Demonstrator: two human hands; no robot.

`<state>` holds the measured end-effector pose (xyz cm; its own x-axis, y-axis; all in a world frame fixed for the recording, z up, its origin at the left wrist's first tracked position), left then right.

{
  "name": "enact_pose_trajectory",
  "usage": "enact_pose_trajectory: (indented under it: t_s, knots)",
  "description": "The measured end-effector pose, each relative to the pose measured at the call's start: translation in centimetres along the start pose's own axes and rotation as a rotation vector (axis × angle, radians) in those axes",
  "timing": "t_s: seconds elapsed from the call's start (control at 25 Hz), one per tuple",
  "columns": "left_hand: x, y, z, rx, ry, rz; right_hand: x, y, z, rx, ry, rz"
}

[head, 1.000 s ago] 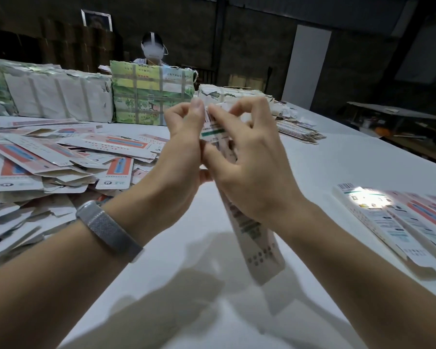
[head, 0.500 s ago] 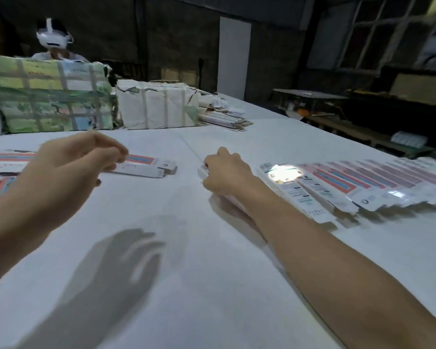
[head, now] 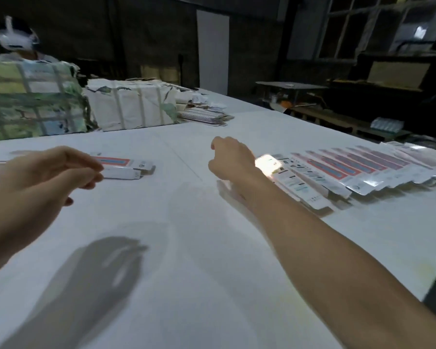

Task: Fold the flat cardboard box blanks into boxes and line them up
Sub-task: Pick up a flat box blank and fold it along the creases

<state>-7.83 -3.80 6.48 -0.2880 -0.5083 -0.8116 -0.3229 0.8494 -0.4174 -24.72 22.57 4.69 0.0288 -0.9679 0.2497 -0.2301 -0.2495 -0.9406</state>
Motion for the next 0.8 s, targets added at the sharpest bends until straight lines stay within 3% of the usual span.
enact_pose_trajectory:
  t_s: [0.16, 0.28, 0.36, 0.52, 0.8]
  knots:
    - [-0.3, -1.5, 1.0, 0.06, 0.036, -0.327, 10.0, -0.8, 5.1, 0.093, -0.328, -0.246]
    - [3.3, -3.4, 0.6, 0.232, -0.118, -0.836, 14.4, -1.7, 10.3, 0.081, -0.556, -0.356]
    - [5.6, -6.2, 1.0, 0.249, -0.267, -1.073, 15.5, -1.5, 12.5, 0.113, -0.623, -0.395]
    - [9.0, -10.0, 2.8, 0.242, -0.501, -1.236, 15.9, -0.2, 13.9, 0.156, -0.643, -0.381]
    - [6.5, -8.1, 0.9, 0.202, -0.236, -1.326, 15.7, 0.1, 13.6, 0.159, -0.624, -0.398]
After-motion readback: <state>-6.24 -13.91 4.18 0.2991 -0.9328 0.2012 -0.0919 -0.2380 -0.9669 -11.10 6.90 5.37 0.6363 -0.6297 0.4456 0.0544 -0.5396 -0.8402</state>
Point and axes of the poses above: each hand's wrist, its own z-axis away from the middle knuckle, its own y-axis out of the palm, x = y × z, the point moved 9 cm from there along -z, towards the middle knuckle, and after that the axes turned 9 degrees about y, right-handed, at the moved point
